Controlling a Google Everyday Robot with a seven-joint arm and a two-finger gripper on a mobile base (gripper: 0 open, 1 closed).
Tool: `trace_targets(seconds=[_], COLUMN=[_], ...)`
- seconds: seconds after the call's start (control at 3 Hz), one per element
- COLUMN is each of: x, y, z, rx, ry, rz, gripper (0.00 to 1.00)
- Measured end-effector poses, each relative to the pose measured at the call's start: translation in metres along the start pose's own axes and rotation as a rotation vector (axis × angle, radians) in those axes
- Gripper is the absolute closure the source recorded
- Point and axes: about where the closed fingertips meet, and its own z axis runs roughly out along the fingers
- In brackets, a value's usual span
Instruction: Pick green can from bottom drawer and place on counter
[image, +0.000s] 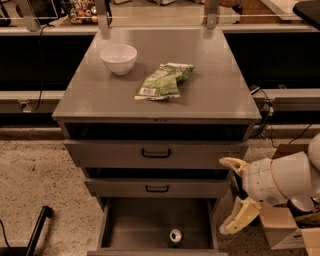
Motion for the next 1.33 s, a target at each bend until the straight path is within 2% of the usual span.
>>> trace_targets(seconds=[0.33, 0.67, 1.0, 1.33], x=[0.025, 0.045, 0.072, 0.083], y=[0.012, 0.005, 0.011, 0.001], z=[0.048, 0.055, 0.063, 0.081], rx=[-0.025, 0.08, 0.113, 0.098], ry=[-0.12, -0.317, -0.389, -0.364], rz=[0.038, 0.018, -0.005, 0.027], gripper=[0.0, 0.0, 0.0, 0.0])
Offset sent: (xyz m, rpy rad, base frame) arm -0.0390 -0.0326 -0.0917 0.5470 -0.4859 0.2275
